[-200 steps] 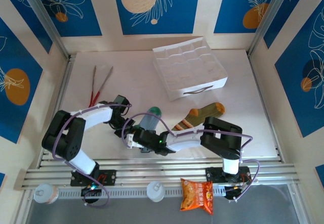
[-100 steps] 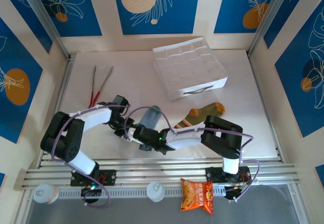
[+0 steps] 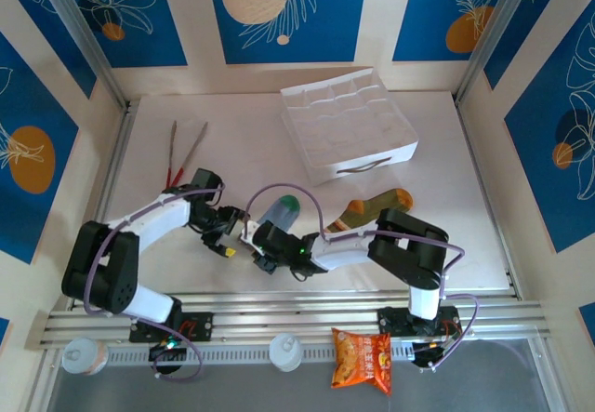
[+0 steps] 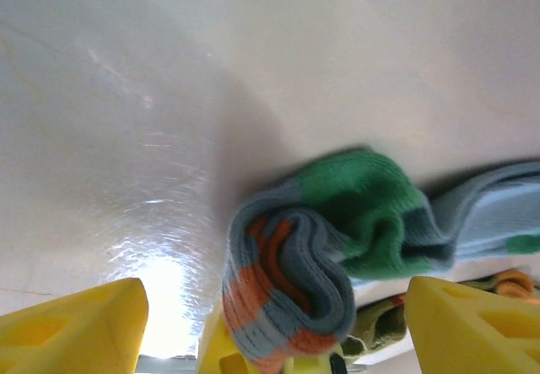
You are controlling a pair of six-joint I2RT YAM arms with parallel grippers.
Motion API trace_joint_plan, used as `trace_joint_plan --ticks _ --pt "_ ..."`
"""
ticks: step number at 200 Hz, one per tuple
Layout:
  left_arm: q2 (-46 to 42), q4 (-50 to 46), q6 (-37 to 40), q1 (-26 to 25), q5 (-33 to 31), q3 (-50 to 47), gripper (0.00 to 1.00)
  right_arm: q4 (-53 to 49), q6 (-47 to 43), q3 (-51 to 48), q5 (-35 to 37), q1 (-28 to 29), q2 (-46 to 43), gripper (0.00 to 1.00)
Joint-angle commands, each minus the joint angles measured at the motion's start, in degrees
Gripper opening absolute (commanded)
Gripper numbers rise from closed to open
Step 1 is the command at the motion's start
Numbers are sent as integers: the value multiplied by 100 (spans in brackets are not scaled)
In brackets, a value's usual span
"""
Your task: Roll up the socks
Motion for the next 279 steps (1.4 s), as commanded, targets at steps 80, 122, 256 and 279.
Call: trace_joint_plan --ticks 80,122,256,279 --pt "-850 145 570 78 -15 -375 61 -651 1338 -1086 -2911 -971 1410 0" --pt "-952 315 799 76 53 -664 51 -882 1441 -878 -3334 -1293 1719 0" --pt "588 25 1176 -201 -562 -987 23 -2027 917 217 -3571 -1770 1809 7" --pt "817 -488 1244 -241 -731 -851 7 -1820 306 179 -3308 -1623 1253 27"
